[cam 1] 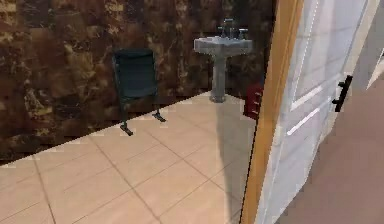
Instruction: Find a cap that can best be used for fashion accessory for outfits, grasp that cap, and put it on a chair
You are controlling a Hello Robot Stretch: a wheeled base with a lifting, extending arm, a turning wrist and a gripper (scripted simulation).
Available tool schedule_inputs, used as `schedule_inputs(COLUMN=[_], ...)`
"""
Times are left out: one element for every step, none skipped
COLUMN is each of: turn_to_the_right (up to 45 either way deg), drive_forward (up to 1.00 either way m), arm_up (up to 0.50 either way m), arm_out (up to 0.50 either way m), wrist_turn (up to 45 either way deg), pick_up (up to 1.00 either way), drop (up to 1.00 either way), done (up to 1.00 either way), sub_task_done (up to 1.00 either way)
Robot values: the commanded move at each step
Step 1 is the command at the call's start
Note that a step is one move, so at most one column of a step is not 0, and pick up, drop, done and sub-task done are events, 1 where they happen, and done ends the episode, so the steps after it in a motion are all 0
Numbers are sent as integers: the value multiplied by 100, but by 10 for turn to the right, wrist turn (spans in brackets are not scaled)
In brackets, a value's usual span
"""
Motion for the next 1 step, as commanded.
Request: schedule_inputs(turn_to_the_right=[-330], drive_forward=[0], arm_up=[0], arm_out=[0], wrist_turn=[0], pick_up=[0], drop=[0], done=[0], sub_task_done=[0])
